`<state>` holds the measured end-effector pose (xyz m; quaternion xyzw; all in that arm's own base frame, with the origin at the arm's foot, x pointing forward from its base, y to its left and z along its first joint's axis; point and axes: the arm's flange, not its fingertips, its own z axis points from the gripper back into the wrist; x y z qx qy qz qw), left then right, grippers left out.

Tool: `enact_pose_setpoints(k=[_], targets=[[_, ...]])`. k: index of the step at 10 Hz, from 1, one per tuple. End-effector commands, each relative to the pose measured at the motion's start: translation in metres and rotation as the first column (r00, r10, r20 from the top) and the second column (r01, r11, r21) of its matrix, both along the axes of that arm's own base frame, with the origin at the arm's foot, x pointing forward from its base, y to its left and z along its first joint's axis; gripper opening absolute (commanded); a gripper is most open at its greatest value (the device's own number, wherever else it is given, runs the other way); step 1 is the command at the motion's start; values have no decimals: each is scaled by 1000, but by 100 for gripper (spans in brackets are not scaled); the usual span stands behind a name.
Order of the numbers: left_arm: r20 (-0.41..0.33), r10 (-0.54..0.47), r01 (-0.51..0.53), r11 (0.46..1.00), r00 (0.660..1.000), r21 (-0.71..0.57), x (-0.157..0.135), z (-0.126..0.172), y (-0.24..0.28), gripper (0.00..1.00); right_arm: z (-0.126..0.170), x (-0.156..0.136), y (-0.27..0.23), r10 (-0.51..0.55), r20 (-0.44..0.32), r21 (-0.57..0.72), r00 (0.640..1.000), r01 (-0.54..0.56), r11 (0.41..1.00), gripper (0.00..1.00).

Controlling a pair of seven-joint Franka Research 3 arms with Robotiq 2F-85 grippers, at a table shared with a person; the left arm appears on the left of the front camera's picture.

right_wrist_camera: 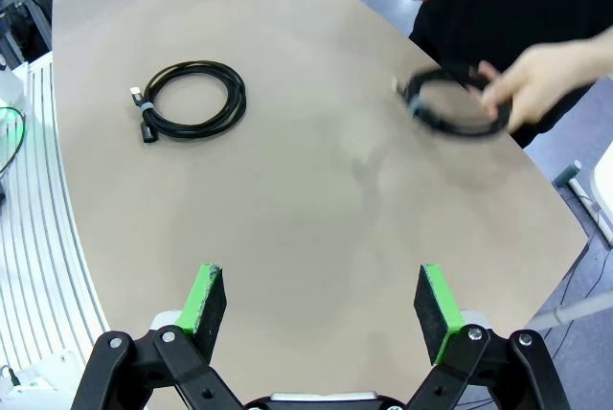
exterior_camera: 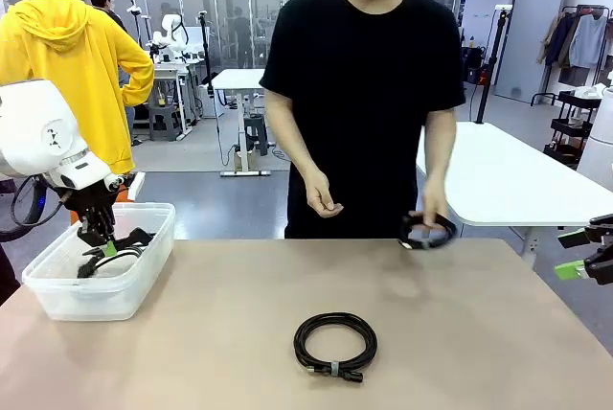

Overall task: Organize and store the cables.
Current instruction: Place the Power Cable into the Organizing box.

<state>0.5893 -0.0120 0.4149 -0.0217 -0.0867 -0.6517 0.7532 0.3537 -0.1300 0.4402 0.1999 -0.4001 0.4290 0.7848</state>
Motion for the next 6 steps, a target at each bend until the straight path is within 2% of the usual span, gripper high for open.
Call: enact_pose_setpoints(k=[1,2,3,4,6], targets=[[1,23,-23,999,1000,-36,1,11,-1,53,0,1,1,-4,7,17,1000,4,1000,100],[7,22,-22,999,1000,-40,0,12,-1,77,0,1,1,-4,7,17,1000,4,1000,100],[2,18,-18,998,1000,-61,-2,16,1,82,0,1,1,-4,7,17,1000,4,1000,100],[2,18,-18,998,1000,-55,-3,17,2,100,0,1,1,-4,7,17,1000,4,1000,100],[-12,31,-31,998,999,-60,-6,16,0,100,0,1,1,-4,7,17,1000,4,1000,100]])
